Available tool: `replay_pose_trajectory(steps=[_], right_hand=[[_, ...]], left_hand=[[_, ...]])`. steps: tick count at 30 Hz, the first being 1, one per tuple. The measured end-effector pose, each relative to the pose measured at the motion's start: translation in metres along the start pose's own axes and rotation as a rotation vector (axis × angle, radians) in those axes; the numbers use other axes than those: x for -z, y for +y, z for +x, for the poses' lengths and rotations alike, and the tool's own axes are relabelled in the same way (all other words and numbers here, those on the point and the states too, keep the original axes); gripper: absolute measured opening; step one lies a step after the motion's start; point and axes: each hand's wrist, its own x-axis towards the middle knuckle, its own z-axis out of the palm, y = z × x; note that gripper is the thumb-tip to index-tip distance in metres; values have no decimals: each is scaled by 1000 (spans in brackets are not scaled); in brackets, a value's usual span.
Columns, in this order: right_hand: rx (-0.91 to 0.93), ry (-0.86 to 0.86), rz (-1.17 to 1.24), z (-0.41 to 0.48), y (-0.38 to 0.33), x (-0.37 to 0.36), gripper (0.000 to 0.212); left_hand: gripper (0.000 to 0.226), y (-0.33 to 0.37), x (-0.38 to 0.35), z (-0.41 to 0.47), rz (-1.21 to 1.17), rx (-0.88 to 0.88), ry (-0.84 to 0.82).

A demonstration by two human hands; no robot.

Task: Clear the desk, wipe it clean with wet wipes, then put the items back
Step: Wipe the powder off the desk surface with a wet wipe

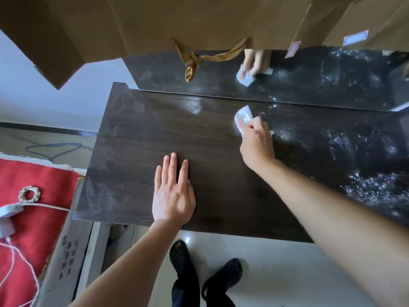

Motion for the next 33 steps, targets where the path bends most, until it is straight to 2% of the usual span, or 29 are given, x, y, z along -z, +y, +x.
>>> replay_pose_trajectory(steps=[3,6,8,11,13,16,19,23,26,28,30,31,33], right_hand=[[222,-38,96,-75,-25,-8,49],[428,-99,124,-122,-9,-5,43],[348,-51,65,-96,19,4,45],[37,-15,4,-38,38,20,53],[34,-97,11,-18,20,13,51],[226,-166,-19,-3,-29,-12,49],[259,-186,-49,28,-39,-16,50],[124,-145,-37,37,27,11,52],[-80,-70,22,25,80,34,49],[-210,-40,36,29,81,37,44],[-284,11,14,34,44,21,46],[-229,21,17,35,19,8,48],[1,-82,64,31,-26,-10,50]], left_hand=[[54,-1,1,1,0,-11,-9],[54,-2,2,2,-11,-13,-26],[53,-2,3,2,-11,-20,-24],[53,-1,4,5,-11,-33,-25],[53,-1,5,10,-14,-43,-29],[52,-2,4,20,-21,-53,-30],[52,-3,3,27,-25,-80,-28],[54,-5,3,28,-44,-92,-32],[55,-5,4,30,-38,-106,-42],[55,-4,3,32,-31,-113,-43],[55,-4,2,33,-19,-121,-44],[55,-4,3,33,-16,-123,-48],[55,-3,4,34,-16,-125,-52]])
